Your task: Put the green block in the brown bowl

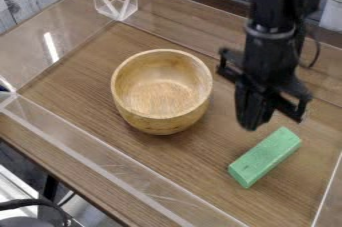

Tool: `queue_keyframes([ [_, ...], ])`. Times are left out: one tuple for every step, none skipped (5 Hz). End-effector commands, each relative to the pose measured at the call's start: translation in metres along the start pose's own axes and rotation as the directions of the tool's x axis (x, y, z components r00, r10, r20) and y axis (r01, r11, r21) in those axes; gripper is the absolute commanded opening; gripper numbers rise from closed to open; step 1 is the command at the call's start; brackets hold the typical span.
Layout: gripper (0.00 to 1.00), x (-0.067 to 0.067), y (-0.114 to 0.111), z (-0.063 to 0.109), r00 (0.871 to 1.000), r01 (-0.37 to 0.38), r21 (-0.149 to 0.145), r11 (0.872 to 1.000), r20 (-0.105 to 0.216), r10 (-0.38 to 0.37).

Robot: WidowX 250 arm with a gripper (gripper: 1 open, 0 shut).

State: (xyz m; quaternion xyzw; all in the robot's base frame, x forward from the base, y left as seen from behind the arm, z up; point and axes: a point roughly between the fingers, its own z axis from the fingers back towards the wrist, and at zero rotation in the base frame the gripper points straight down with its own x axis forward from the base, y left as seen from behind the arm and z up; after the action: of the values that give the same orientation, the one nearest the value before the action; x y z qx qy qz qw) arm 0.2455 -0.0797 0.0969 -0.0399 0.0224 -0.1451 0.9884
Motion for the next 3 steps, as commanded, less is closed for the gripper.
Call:
queue_keyframes([
  [0.00,0.007,0.002,0.007,0.998,0.003,0.002,1.000,0.062,-0.003],
  [1.00,0.008,0.001,0.001,0.998,0.011,-0.002,1.000,0.054,-0.011],
  [1.00,0.010,0.000,-0.005,0.999,0.019,-0.005,1.000,0.047,-0.019],
])
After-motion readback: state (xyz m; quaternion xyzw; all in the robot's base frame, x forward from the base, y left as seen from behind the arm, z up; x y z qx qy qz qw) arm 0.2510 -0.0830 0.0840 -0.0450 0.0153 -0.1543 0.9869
